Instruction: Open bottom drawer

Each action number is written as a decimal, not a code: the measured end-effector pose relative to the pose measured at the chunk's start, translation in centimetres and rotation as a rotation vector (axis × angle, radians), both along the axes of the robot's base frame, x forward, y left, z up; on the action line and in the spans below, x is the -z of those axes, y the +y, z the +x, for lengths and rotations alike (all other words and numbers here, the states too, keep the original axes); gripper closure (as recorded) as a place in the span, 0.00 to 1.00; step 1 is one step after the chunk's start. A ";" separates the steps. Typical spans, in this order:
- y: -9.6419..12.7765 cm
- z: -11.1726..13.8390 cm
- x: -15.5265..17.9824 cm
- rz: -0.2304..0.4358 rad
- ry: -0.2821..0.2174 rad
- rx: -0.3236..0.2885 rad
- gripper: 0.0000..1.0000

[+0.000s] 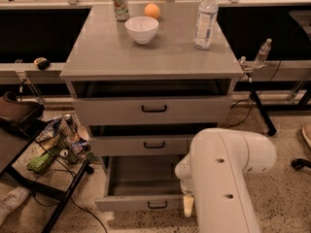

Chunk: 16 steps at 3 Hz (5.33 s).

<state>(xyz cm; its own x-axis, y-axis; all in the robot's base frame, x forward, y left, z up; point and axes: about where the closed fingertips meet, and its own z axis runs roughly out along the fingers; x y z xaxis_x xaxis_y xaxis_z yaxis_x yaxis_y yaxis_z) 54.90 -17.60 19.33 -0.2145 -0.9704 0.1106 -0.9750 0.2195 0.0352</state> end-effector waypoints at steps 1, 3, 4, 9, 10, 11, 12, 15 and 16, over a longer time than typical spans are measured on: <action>-0.2 -0.5 0.4 -0.001 0.007 0.002 0.00; -2.3 -9.3 3.3 0.020 0.125 0.044 0.49; -2.5 -10.5 3.2 0.018 0.136 0.046 0.72; -2.7 -10.3 3.1 0.015 0.143 0.046 0.83; -2.7 -10.3 3.1 0.015 0.143 0.046 0.60; -2.7 -10.3 3.1 0.015 0.143 0.046 0.37; -2.7 -10.3 3.1 0.015 0.143 0.046 0.14; -7.7 -12.5 -6.6 -0.014 0.102 0.024 0.00; -11.5 -15.9 -13.6 -0.008 0.087 0.064 0.00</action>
Offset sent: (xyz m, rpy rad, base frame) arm -0.1353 -0.0398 -0.0511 0.0152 0.1774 -0.0458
